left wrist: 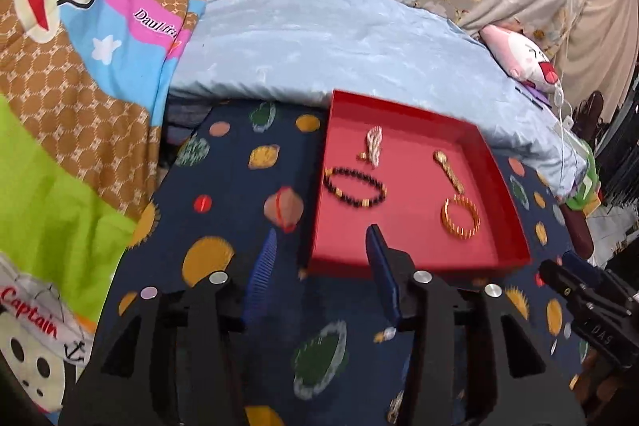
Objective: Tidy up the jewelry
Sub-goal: 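Move the right tool back and close it on the silver watch band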
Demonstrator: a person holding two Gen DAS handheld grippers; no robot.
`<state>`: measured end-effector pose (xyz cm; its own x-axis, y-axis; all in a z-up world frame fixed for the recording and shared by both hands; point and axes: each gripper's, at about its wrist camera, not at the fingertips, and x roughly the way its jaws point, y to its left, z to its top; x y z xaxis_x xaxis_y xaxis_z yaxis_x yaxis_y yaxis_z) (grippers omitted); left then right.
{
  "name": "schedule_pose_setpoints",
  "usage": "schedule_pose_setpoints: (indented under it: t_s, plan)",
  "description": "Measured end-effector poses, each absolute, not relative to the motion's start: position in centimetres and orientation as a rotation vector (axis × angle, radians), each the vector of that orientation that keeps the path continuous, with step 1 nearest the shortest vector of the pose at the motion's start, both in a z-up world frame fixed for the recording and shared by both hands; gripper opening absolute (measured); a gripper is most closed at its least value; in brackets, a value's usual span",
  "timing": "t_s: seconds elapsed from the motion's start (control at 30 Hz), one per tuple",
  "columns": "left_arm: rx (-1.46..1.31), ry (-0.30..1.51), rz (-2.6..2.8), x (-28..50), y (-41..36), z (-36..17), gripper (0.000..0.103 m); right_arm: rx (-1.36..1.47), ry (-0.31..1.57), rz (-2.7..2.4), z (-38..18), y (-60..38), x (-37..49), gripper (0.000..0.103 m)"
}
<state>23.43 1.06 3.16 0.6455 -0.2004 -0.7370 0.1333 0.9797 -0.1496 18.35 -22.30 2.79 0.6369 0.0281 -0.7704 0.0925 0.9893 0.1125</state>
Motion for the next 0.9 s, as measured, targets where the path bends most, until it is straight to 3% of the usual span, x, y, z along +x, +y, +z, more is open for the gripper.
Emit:
schedule_pose_setpoints:
  t_s: [0.4,0.9]
  plan:
    - [-0.095,0.958,-0.198,15.8,2.6,-0.3,0.049,0.165,0.969,-0.048,0.5,-22.7,9.5,0.063]
    - [-0.089,1.06,-0.198,11.5,2.7,-3.3,0.05,0.117,1.072,0.105,-4.1,-20.5,10.1,0.063]
